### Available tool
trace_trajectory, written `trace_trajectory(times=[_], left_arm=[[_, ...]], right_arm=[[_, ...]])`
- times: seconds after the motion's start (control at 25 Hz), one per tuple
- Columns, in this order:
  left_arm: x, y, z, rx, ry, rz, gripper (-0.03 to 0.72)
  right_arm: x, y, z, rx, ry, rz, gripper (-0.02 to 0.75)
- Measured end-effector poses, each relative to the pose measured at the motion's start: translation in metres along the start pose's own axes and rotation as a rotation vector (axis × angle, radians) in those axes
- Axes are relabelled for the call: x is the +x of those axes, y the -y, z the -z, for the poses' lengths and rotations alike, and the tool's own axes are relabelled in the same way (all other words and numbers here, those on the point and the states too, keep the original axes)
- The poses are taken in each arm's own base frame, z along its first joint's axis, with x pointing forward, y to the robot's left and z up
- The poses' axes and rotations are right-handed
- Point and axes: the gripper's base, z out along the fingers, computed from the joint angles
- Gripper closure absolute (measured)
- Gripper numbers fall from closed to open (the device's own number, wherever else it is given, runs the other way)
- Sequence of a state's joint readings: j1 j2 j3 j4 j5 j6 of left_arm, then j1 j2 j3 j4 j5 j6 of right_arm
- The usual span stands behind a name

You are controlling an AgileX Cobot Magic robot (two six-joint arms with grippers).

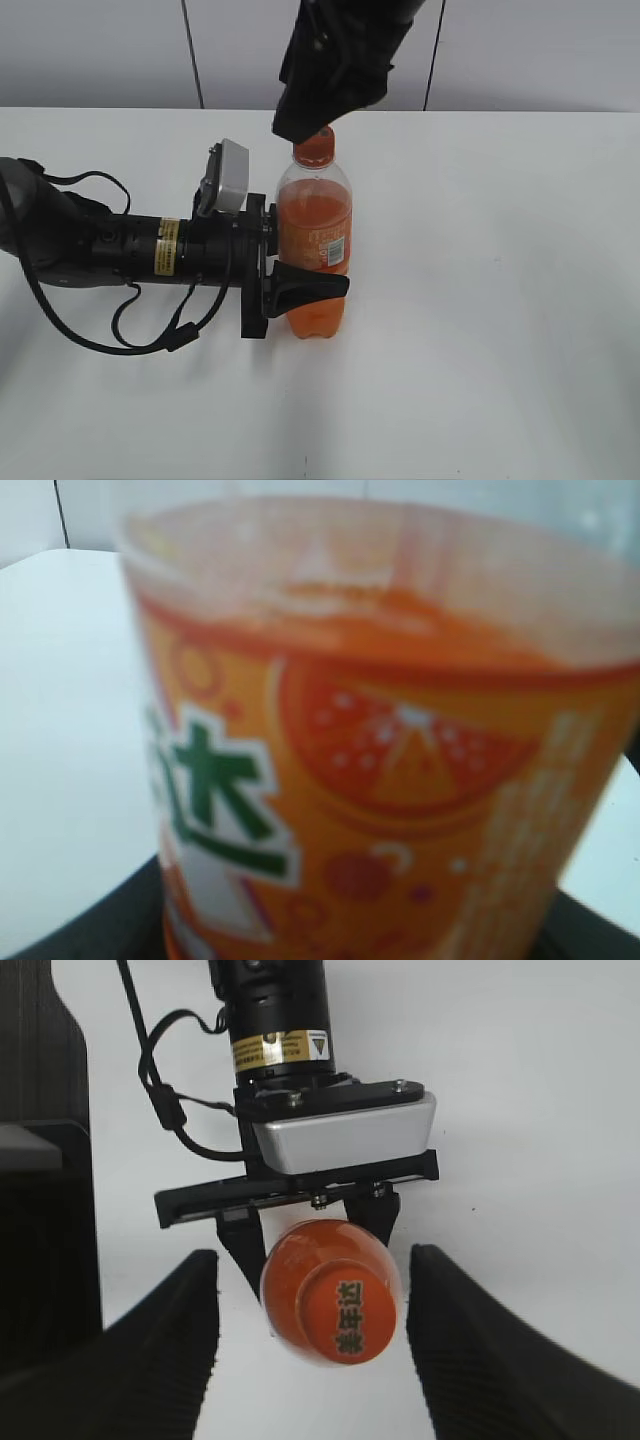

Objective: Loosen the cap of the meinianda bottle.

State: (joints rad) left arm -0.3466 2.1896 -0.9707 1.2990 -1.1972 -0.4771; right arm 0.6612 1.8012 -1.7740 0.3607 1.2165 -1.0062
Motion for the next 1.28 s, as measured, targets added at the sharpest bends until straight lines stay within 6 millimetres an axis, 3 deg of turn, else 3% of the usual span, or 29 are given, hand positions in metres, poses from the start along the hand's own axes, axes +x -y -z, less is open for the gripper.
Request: trace_trajectory(times=[0.24,0.44,0.56,0.92,1.28], left_arm=[[0.0,0.0,0.0,0.0,0.0,0.0,0.276],[0.0,0.0,0.0,-0.001,-0.002,0.0,0.276],[0.0,0.0,0.0,-0.001,-0.003,0.001,0.276],[0.0,0.0,0.0,-0.006,0.0,0.005,0.276],[0.0,0.0,0.0,-0.007,0.0,0.006,0.276]], right_arm=[[-0.005,-0.007,0.022,0.026,0.045,-0.503,0.288],[-0.004,-0.006,0.029,0.067,0.049,-0.999,0.288],[-0.002,-0.005,0.031,0.089,0.048,-1.187,0.288],[0.005,-0.004,0.024,0.174,0.011,-1.428,0.288],[0.006,0.0,-0.01,0.158,-0.071,-1.479,0.288]])
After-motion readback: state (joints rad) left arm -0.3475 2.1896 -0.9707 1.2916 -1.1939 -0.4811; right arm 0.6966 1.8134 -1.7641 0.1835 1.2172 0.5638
